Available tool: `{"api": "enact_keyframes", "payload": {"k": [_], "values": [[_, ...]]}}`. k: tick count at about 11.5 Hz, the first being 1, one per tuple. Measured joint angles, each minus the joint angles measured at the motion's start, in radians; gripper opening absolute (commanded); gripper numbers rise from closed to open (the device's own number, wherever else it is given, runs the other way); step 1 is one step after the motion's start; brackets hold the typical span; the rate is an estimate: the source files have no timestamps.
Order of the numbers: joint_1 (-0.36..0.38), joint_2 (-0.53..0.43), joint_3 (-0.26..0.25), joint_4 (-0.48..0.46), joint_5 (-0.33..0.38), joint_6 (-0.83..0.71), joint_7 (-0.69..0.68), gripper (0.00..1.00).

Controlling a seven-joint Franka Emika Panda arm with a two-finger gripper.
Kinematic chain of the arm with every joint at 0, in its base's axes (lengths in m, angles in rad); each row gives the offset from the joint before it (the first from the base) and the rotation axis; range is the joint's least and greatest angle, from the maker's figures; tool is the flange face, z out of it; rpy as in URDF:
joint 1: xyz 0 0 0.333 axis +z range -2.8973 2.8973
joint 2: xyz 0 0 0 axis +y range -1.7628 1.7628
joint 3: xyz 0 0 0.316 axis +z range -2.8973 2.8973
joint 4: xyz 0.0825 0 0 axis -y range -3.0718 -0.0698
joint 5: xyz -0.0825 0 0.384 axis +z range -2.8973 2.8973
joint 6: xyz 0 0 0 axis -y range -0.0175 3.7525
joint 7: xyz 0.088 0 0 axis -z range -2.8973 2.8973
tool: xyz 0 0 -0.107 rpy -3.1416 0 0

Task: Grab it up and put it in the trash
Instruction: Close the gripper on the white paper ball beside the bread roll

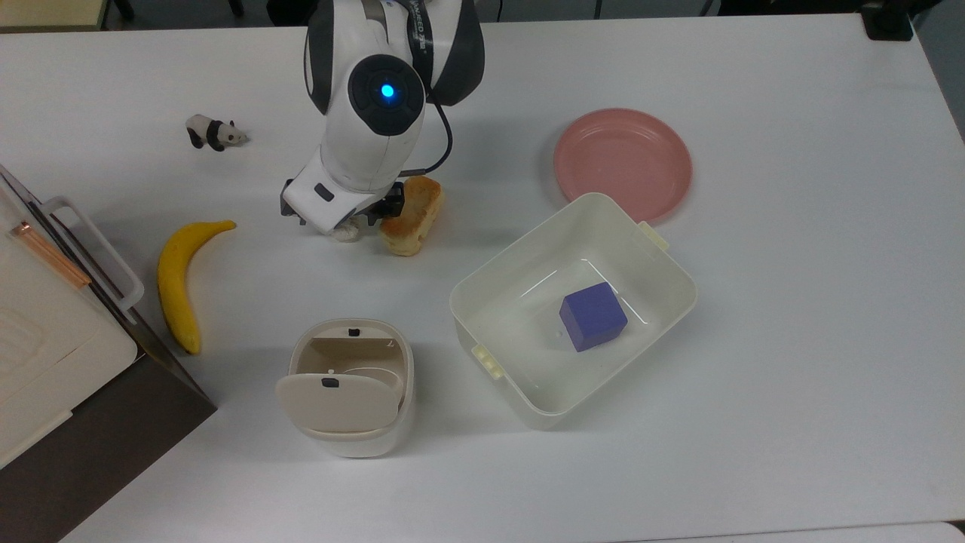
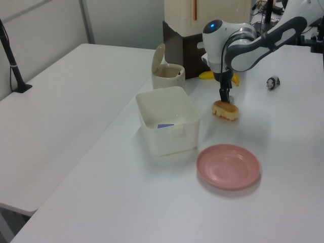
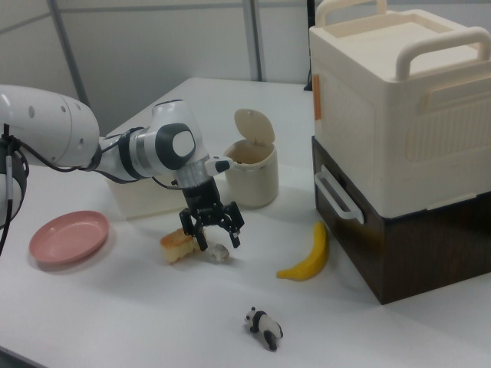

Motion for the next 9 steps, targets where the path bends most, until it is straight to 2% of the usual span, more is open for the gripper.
{"api": "enact_keyframes", "payload": {"k": [1,3,4,5,6,8,9], "values": [[-0.002,0.004,0.0,0.0,0.0,0.0,0.0,0.9],[-0.005,0.01,0.0,0.0,0.0,0.0,0.0,0.65],[-0.006,0.011,0.0,0.0,0.0,0.0,0.0,0.62],[-0.006,0.011,0.0,0.0,0.0,0.0,0.0,0.52],[-0.006,0.011,0.0,0.0,0.0,0.0,0.0,0.46],[-0.006,0.011,0.0,0.0,0.0,0.0,0.0,0.27],[-0.006,0.011,0.0,0.0,0.0,0.0,0.0,0.14]]}}
